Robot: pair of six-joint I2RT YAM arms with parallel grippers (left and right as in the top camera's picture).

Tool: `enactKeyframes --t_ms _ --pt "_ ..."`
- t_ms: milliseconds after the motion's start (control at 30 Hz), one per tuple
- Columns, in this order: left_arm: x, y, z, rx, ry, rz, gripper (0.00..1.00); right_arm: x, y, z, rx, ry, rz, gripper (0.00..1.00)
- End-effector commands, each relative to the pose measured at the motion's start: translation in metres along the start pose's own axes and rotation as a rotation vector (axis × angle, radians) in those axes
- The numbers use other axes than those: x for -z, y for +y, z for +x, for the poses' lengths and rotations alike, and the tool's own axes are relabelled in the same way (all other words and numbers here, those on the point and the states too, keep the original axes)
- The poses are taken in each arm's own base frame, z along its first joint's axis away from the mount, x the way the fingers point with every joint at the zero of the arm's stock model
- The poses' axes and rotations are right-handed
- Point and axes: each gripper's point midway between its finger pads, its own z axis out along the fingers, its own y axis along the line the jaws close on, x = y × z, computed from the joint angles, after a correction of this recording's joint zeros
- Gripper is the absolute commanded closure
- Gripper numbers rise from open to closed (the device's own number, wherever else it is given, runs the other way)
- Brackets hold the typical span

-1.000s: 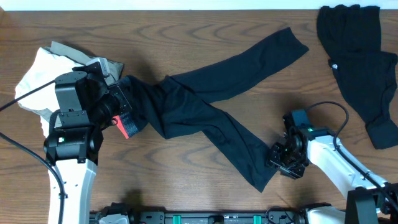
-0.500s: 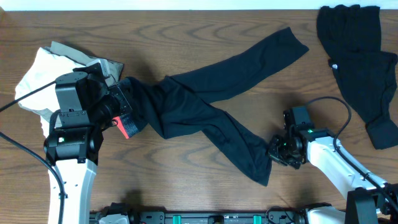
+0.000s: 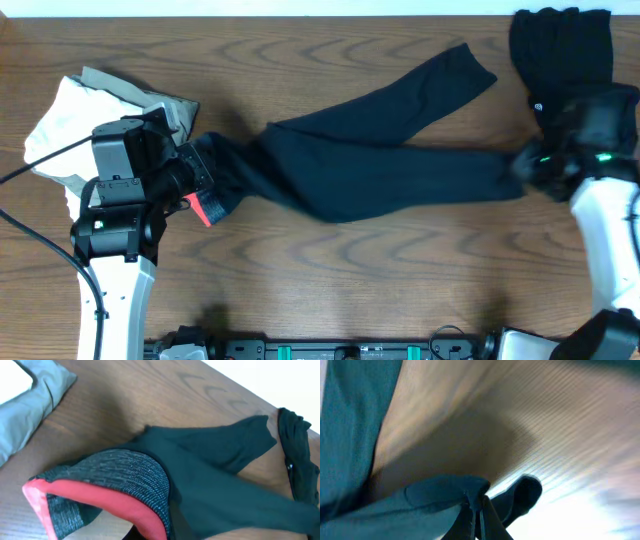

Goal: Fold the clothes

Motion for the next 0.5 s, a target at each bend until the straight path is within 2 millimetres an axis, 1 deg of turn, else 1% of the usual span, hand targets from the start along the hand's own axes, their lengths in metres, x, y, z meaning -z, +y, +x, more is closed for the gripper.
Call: enactKeyframes --t_ms 0,100,133,233,300,467 --pt "0.002 -0.003 -0.002 -0.019 -0.003 -0.001 0.94 0.018 -0.043 -0.031 -0.009 -0.078 0.134 0.99" --pt "0.000 -0.012 0.003 -0.037 0.016 0.028 0.94 0.021 -0.072 -0.035 -0.053 -0.071 0.182 0.99" --pt "0.000 -0.020 0.008 -0.048 0.032 0.058 0.94 0.021 -0.081 -0.035 -0.080 -0.063 0.197 0.99" --pt "-0.002 -0.041 0.021 -0.078 0.081 0.129 0.94 0.018 -0.098 -0.035 -0.123 -0.048 0.221 0.99" --pt "-0.003 -0.050 0.034 -0.098 0.124 0.148 0.94 0.014 -0.105 -0.035 -0.140 -0.034 0.232 0.99" --pt "-0.002 -0.069 0.071 -0.150 0.245 0.177 0.94 -0.002 -0.109 -0.029 -0.144 0.019 0.247 0.99"
